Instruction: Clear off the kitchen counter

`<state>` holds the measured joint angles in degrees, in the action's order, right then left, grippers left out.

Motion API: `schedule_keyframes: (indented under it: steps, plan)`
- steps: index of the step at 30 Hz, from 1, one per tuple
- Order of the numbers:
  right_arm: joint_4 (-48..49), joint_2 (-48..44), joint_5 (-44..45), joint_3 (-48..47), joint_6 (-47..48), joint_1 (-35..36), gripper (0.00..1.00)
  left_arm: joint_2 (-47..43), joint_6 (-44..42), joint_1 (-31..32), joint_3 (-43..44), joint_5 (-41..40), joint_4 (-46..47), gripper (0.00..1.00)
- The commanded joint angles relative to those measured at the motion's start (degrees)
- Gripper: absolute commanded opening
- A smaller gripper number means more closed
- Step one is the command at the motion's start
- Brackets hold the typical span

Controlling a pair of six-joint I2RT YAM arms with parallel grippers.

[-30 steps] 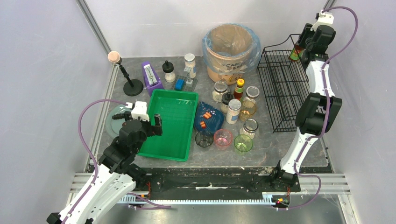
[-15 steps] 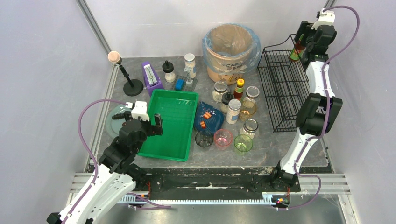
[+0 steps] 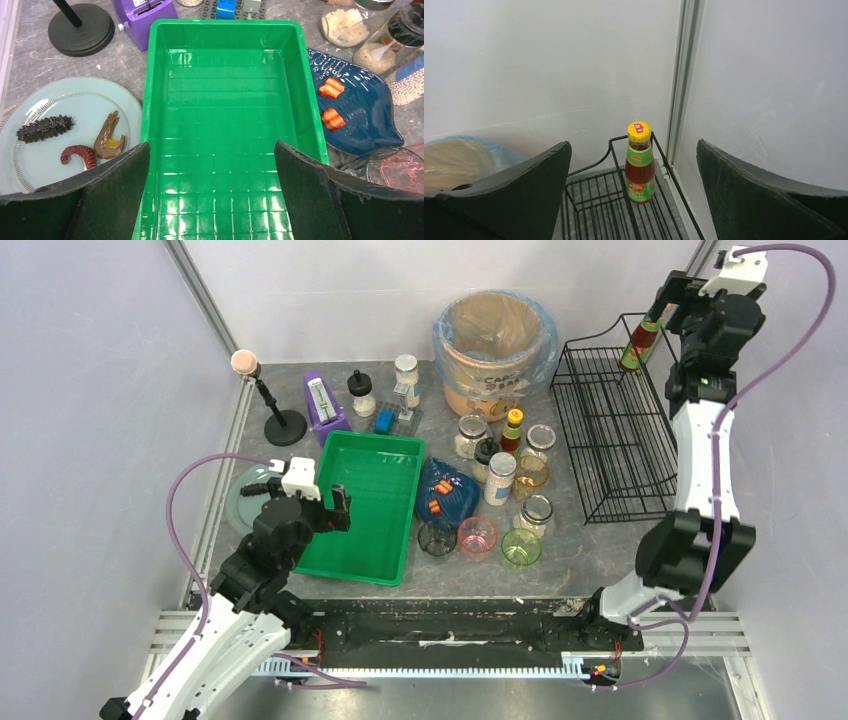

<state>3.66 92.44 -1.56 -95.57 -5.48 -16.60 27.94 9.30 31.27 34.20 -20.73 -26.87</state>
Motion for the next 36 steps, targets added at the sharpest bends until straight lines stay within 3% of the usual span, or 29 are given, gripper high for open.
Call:
schedule_keyframes:
  steps: [1, 9, 16, 26, 36]
  plan:
    - [-2.80, -9.26, -3.22, 6.65, -1.44, 0.68, 0.98, -1.34, -1.39, 0.04, 0.49, 1.89, 2.52, 1.00]
    - [-3.30, -26.32, -9.97, 27.44, -3.90, 4.69, 0.98, -2.85, -1.22, -0.07, 0.62, 3.40, 2.91, 1.00]
    - [-2.53, -32.28, -13.84, 40.44, -4.17, 12.16, 0.98, -3.76, -0.89, -0.07, 0.68, 3.89, 3.29, 1.00]
    - [7.37, -27.47, -9.49, 49.94, -6.31, 25.95, 0.99, -3.07, -0.52, 0.07, 0.48, 3.90, 3.14, 1.00]
    - [18.33, -19.37, -2.24, 53.04, -3.96, 32.39, 0.82, -1.44, -0.52, 0.99, 0.45, 4.28, 3.05, 1.00]
